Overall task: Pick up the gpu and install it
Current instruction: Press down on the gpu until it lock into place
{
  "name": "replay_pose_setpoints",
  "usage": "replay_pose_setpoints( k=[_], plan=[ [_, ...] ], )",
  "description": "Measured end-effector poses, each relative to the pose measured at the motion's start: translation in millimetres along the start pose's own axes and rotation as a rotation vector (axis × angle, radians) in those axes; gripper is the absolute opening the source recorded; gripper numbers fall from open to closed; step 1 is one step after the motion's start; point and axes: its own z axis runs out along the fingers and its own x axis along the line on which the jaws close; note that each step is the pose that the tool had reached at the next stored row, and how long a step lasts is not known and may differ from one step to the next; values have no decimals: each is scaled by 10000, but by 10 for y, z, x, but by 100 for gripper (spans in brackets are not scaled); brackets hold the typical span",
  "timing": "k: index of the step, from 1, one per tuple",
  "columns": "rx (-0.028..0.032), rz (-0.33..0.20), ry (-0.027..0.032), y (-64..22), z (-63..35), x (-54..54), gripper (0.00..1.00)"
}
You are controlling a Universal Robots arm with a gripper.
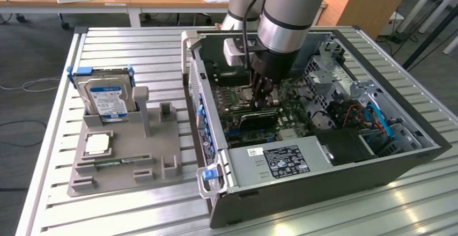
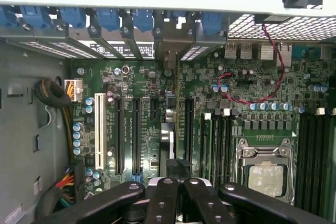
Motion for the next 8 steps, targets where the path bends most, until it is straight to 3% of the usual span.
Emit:
replay_pose_setpoints(
  k=[8],
  plan=[
    [1,2,-1,16,15,-33,11]
  ],
)
